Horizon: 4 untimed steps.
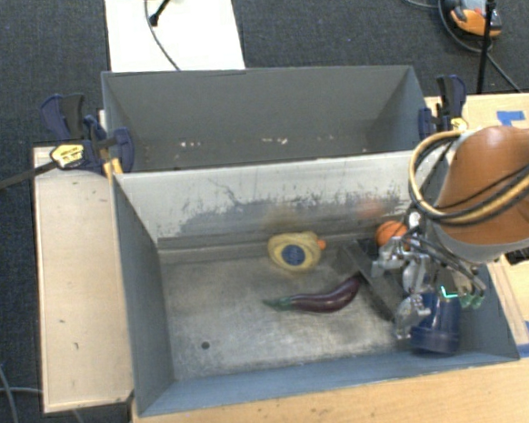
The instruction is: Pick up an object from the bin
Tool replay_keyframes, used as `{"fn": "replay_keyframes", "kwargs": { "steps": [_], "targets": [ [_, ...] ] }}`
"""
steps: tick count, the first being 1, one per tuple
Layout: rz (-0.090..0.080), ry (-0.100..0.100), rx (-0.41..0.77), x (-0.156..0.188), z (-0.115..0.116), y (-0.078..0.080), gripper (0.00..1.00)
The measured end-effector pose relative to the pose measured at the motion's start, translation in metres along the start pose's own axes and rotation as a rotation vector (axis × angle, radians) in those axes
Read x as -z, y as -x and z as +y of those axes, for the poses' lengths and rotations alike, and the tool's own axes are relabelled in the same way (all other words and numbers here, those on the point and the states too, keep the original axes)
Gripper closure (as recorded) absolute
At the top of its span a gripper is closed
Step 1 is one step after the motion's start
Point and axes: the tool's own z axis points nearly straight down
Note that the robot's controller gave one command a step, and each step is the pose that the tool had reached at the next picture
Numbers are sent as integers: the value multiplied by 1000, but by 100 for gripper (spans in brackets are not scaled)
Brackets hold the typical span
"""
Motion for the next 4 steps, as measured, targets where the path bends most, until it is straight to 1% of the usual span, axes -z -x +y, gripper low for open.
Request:
{"fn": "replay_keyframes", "kwargs": {
  "steps": [1, 2, 3, 4],
  "targets": [
    [-6, -1, 3, 3, 0, 2, 0],
    [-8, -3, 239, -97, 64, 45, 100],
    [-3, -1, 239, -97, 63, 43, 0],
    [-3, -1, 240, -97, 63, 43, 0]
  ]
}}
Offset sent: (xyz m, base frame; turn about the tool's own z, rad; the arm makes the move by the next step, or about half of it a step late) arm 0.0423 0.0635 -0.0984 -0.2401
